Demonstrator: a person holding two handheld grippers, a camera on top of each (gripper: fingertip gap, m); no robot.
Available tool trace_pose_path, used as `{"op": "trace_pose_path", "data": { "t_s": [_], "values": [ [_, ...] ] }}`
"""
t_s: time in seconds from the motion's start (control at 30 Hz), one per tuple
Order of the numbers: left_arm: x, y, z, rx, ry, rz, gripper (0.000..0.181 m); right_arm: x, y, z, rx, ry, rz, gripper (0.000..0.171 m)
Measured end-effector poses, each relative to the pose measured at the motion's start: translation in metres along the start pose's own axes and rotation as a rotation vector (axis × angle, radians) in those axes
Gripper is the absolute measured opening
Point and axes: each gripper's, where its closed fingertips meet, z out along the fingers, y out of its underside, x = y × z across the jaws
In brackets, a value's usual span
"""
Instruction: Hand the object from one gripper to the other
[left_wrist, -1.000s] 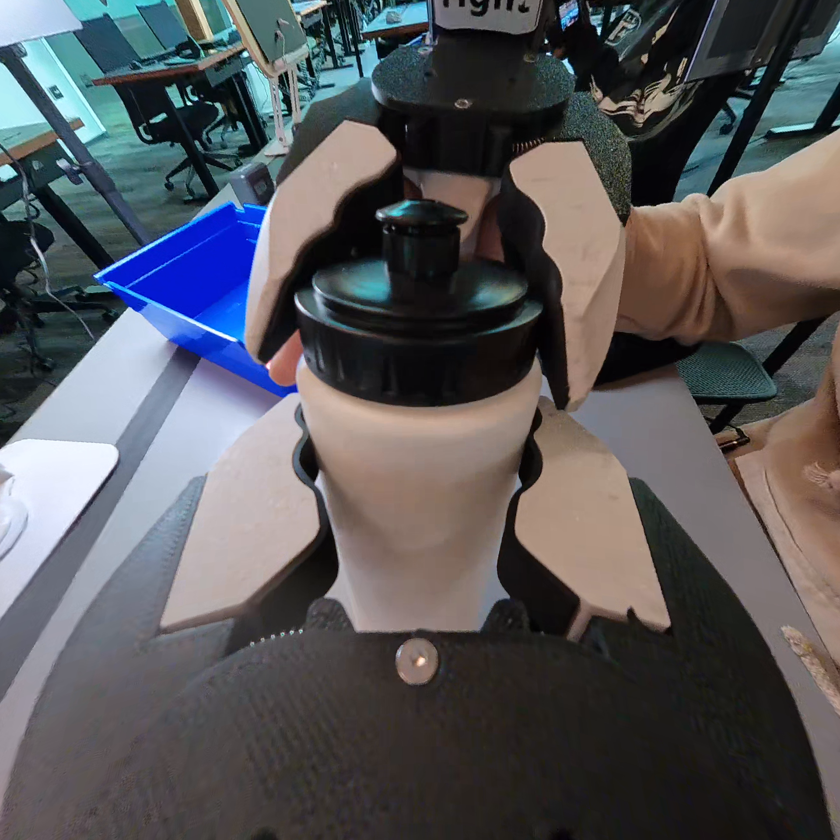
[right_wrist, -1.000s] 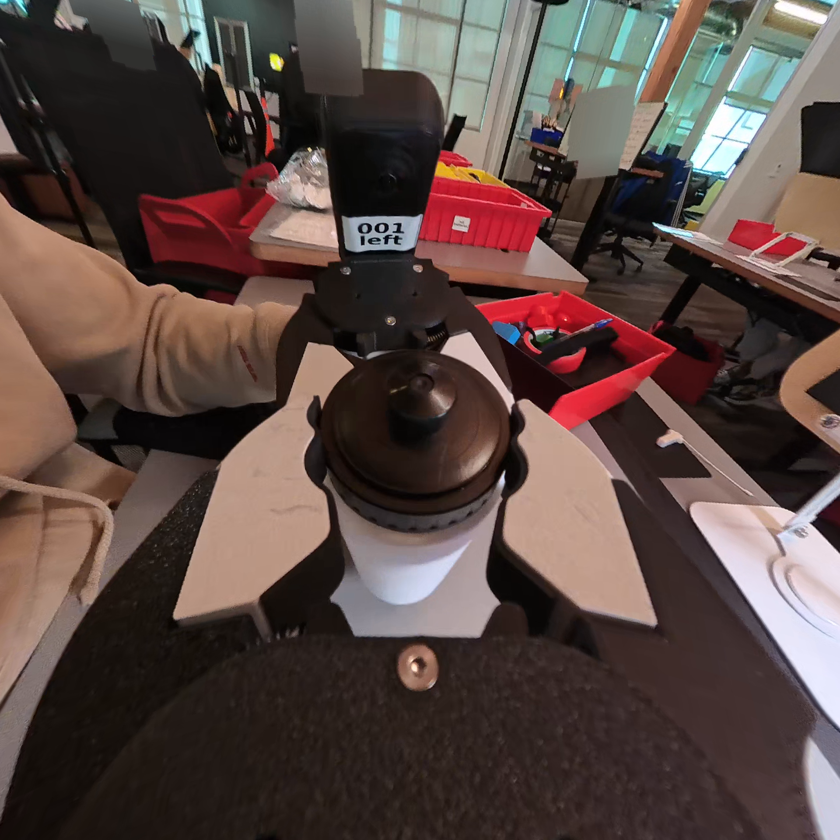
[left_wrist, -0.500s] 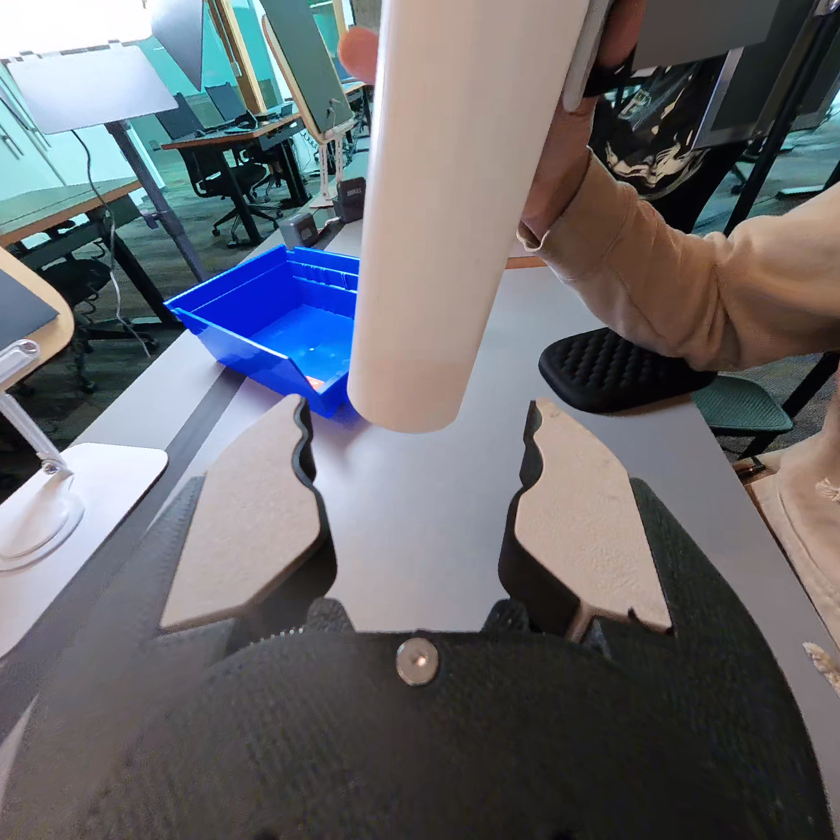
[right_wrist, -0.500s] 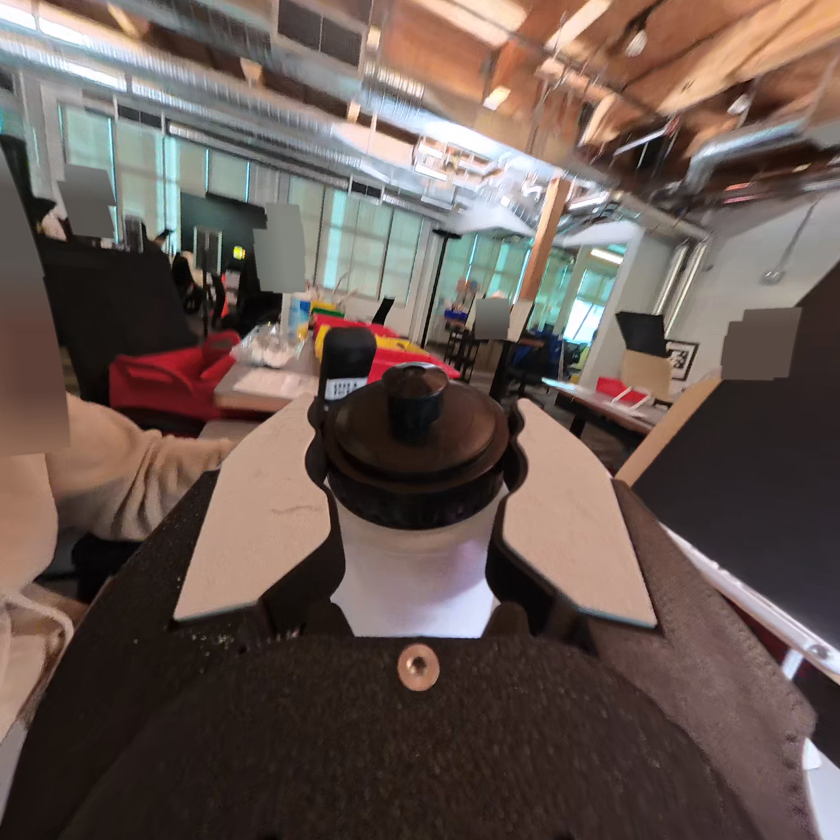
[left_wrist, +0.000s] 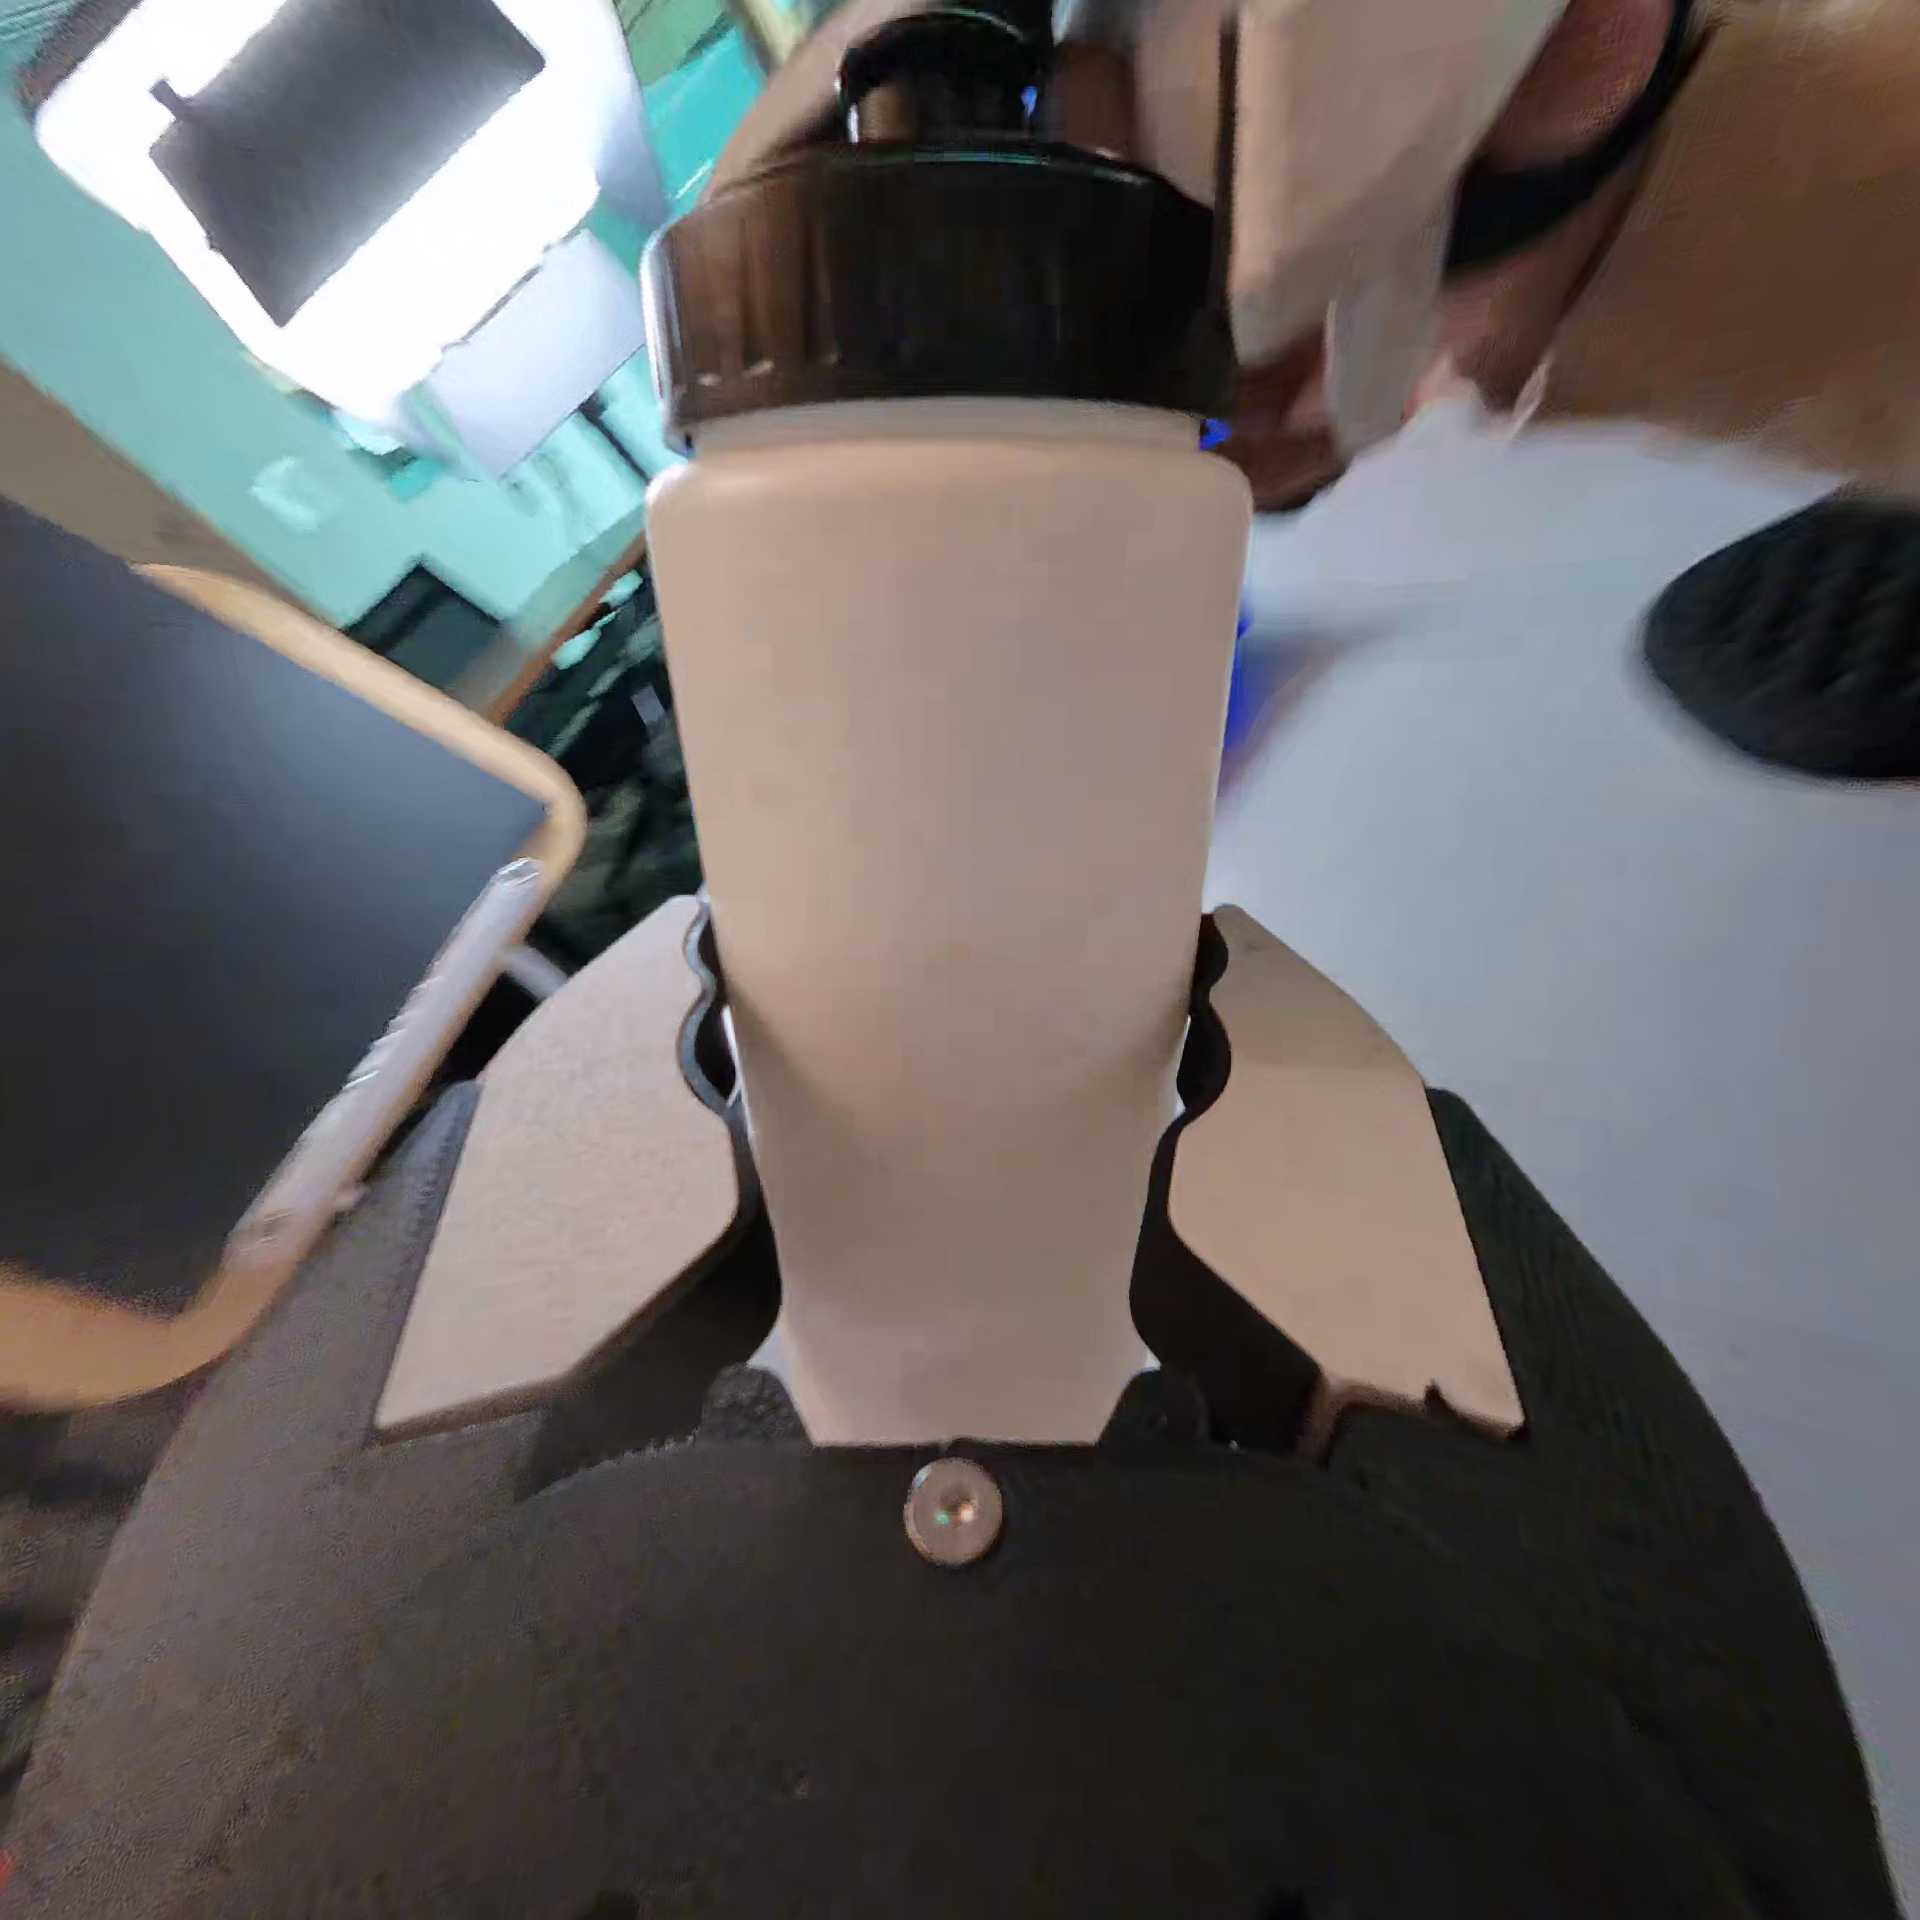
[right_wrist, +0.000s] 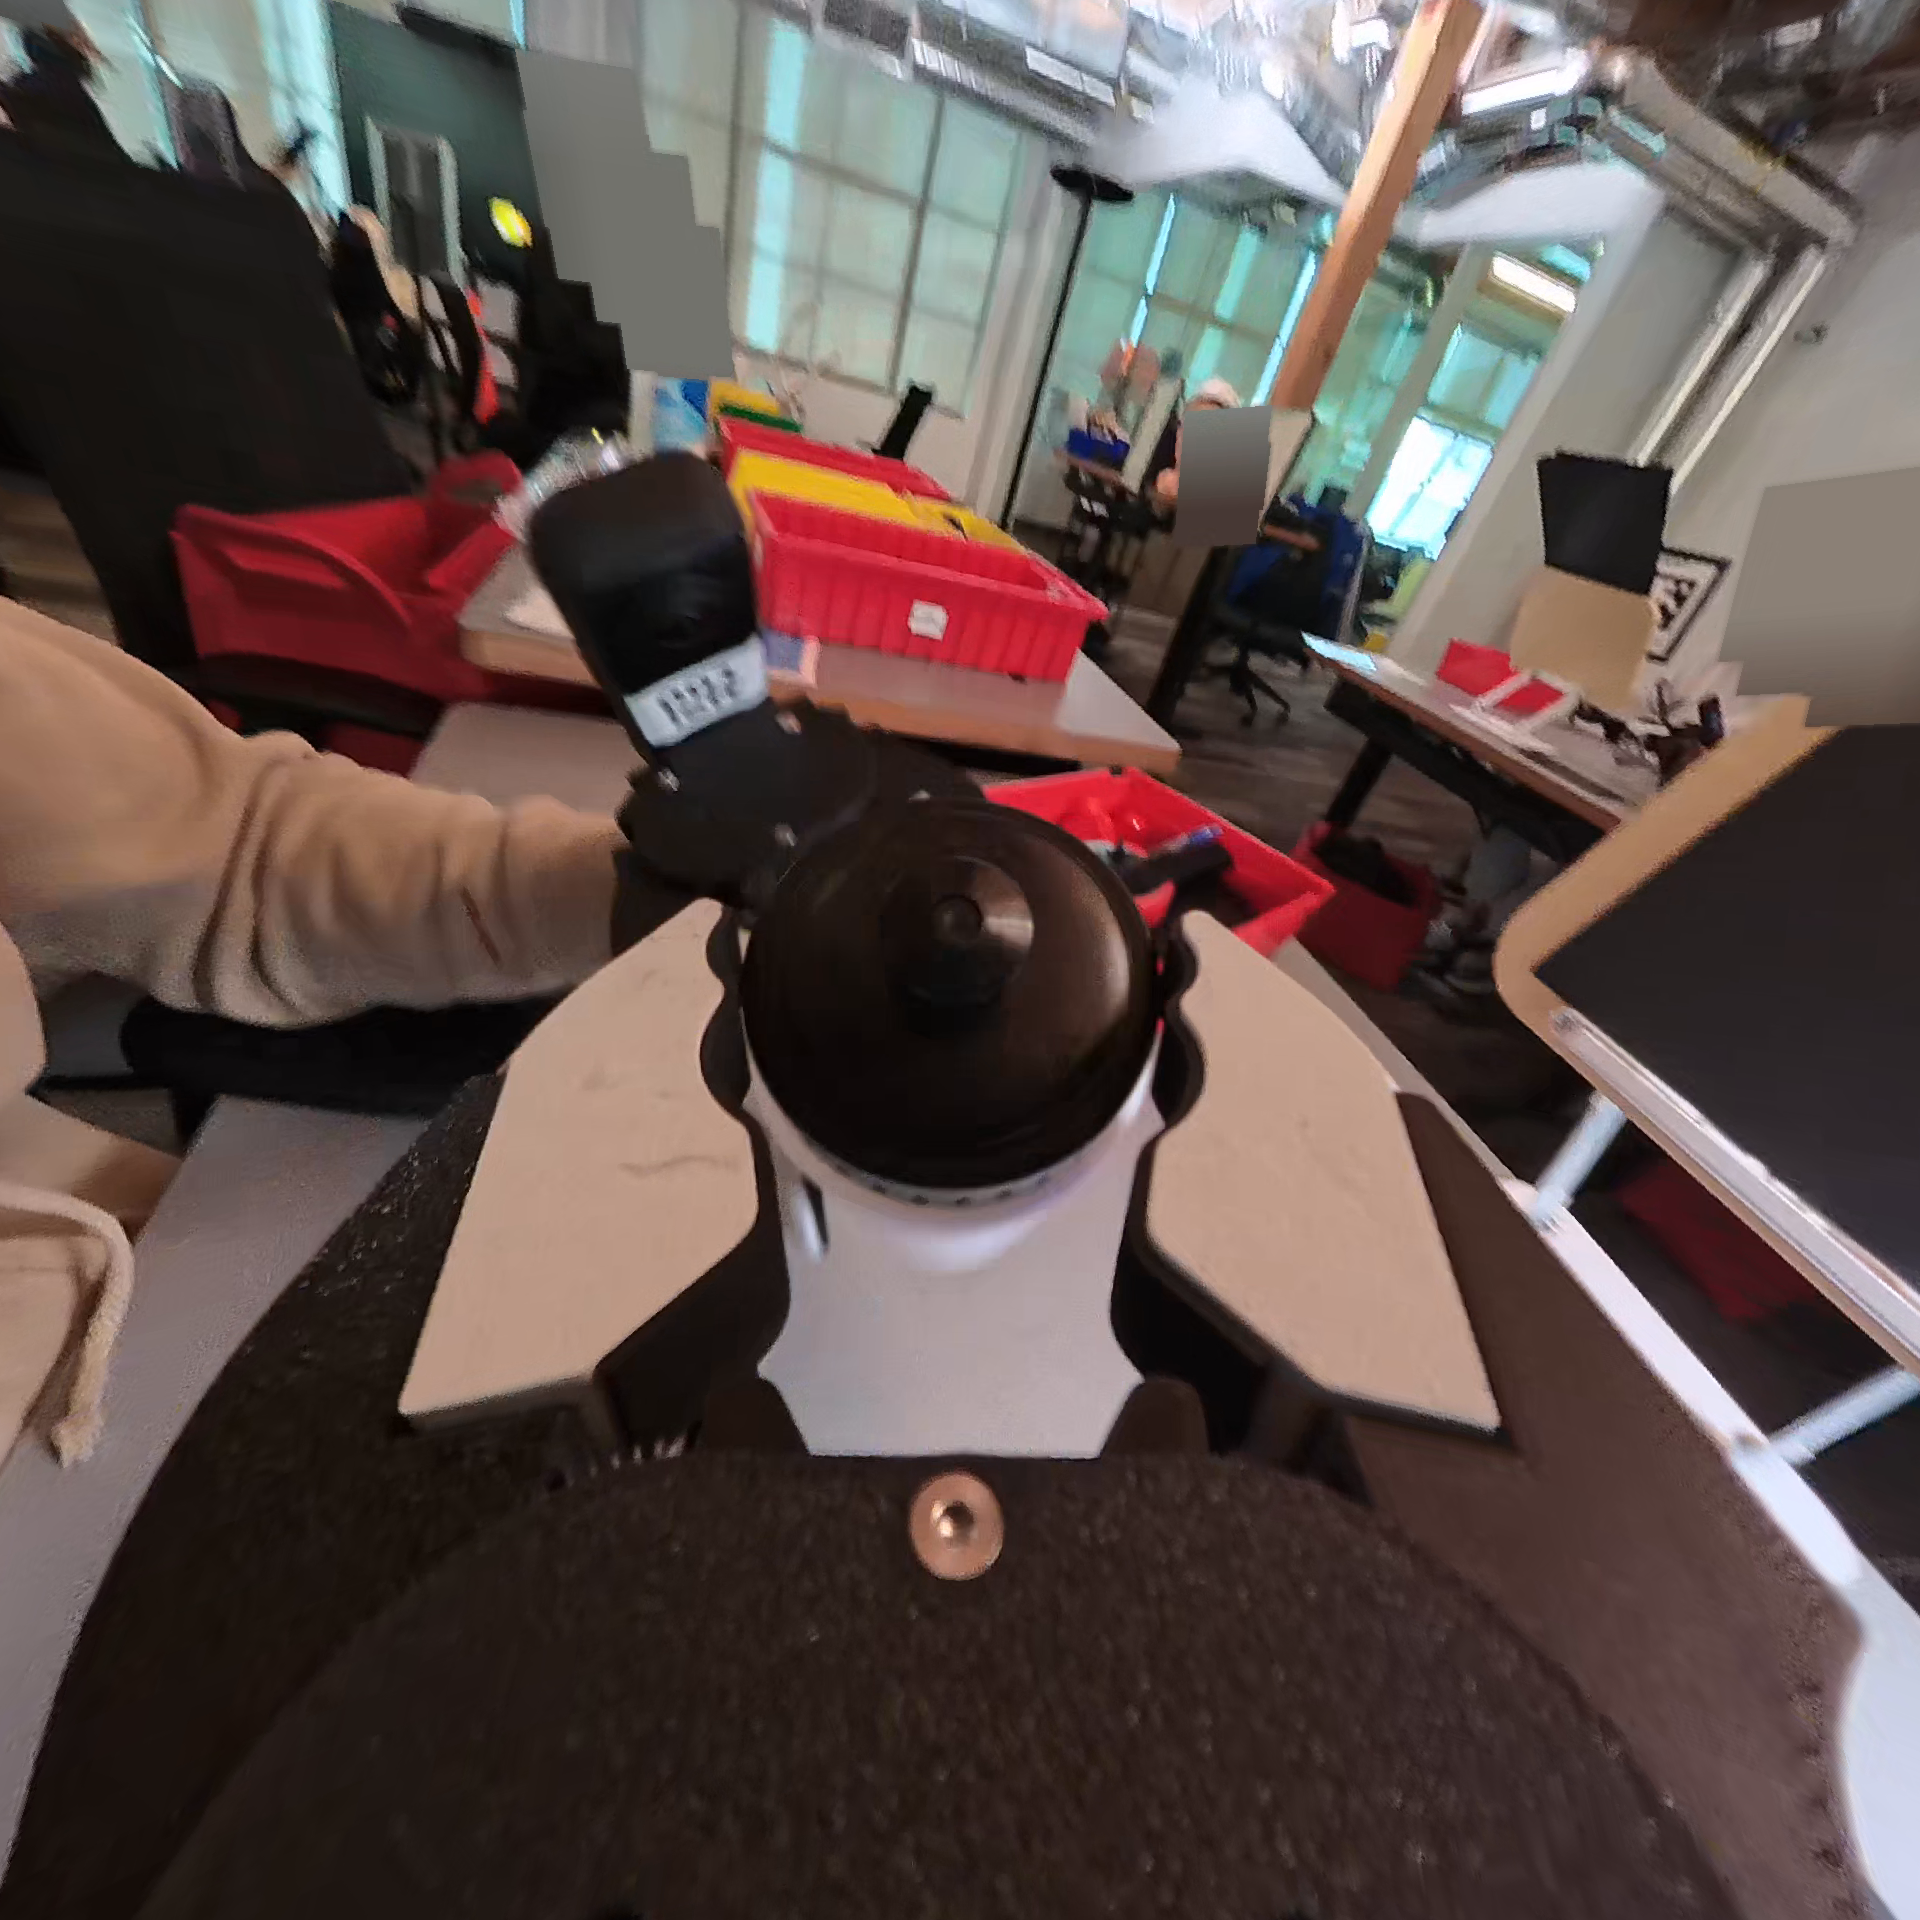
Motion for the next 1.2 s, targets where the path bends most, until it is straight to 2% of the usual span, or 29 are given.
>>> {"op": "trace_pose_path", "data": {
  "t_s": [0.07, 0.1, 0.2, 0.47, 0.6, 0.7, 0.8, 0.9, 1.0, 1.07, 1.2],
  "values": [
    [-0.018, 0.012, -0.005, -0.087, -0.109, 0.104, 0.085, 0.011, 0.004, -0.011, -0.049, 0.046, -0.029, 0.065],
    [-0.024, 0.017, -0.008, -0.110, -0.146, 0.140, 0.085, 0.012, 0.006, -0.014, -0.067, 0.051, -0.046, 0.053],
    [-0.038, 0.033, -0.012, -0.204, -0.221, 0.248, 0.085, 0.021, 0.010, -0.021, -0.099, 0.096, -0.077, 0.040],
    [-0.035, 0.042, -0.009, -0.278, -0.236, 0.364, 0.085, 0.015, 0.037, -0.010, -0.219, 0.051, -0.088, 0.022],
    [-0.043, 0.027, -0.015, -0.177, -0.292, 0.361, 0.085, 0.021, 0.034, -0.018, -0.235, 0.069, -0.109, 0.022],
    [-0.068, 0.011, -0.038, -0.115, -0.413, 0.325, 0.091, 0.034, 0.016, -0.035, -0.165, 0.130, -0.108, 0.022],
    [-0.091, 0.006, -0.063, -0.053, -0.453, 0.207, 0.086, 0.053, -0.005, -0.064, -0.067, 0.214, -0.087, 0.022],
    [-0.095, 0.013, -0.068, 0.066, -0.340, -0.059, 0.081, 0.070, -0.023, -0.096, 0.018, 0.291, -0.051, 0.021],
    [-0.079, 0.030, -0.048, 0.128, -0.138, -0.319, 0.085, 0.081, -0.018, -0.113, -0.047, 0.360, -0.075, 0.020],
    [-0.067, 0.039, -0.034, 0.126, -0.066, -0.373, 0.084, 0.082, -0.015, -0.115, -0.091, 0.383, -0.112, 0.020],
    [-0.036, 0.033, -0.013, 0.137, 0.059, -0.403, 0.084, 0.073, -0.016, -0.104, -0.099, 0.343, -0.123, 0.021]
  ]
}}
